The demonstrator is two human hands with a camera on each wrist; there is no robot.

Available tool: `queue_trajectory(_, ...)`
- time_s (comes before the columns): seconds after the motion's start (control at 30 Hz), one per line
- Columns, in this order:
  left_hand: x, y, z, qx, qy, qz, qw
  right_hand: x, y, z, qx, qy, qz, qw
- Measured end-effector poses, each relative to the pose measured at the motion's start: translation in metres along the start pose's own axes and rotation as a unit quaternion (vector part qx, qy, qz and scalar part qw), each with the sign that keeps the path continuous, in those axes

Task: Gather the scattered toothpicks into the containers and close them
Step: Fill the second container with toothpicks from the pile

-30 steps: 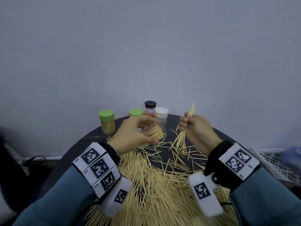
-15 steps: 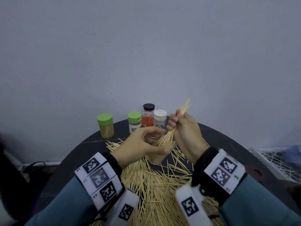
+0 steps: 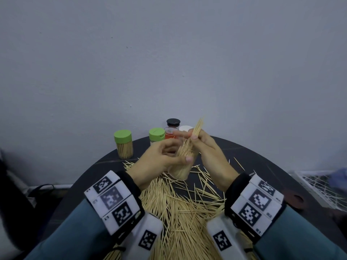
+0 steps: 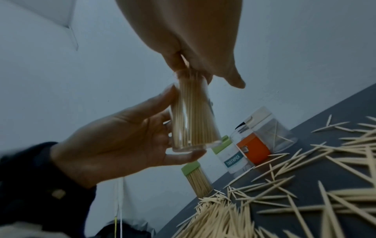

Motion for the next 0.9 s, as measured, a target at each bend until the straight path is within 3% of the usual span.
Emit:
queue_trajectory(0.17, 0.001, 0.003, 0.001, -0.012, 0.002, -0.009, 1.0, -0.003, 0.008, 0.001, 0.032, -0.016, -0.039, 0.999)
queue_trajectory(0.43, 0.005, 0.007, -0.007, -0.046, -0.034, -0.015, 0.998, -0.003, -0.003, 0.011, 0.037, 0.009, -0.003, 0.999)
queue_trajectory(0.7, 0.004, 0.003, -0.003, -0.009, -0.013, 0.002, 1.0, 0.0, 0.008, 0.003, 0.006, 0.007, 0.026, 1.0)
queue_trajectory(0.9, 0.003, 0.011, 0.016, -0.031, 0.056, -0.033, 0.997, -0.005, -0.003, 0.016, 0.202, 0.027, 0.067, 0.977)
Point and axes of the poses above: each hand's wrist, its own x-axis away from the middle knuckle, its own z-axis out of the back of the hand, y = z × x, the point moved 7 cm from there along -x, towards the middle knuckle, and after that the axes turned 5 degrees about z, right-handed, at the moved point
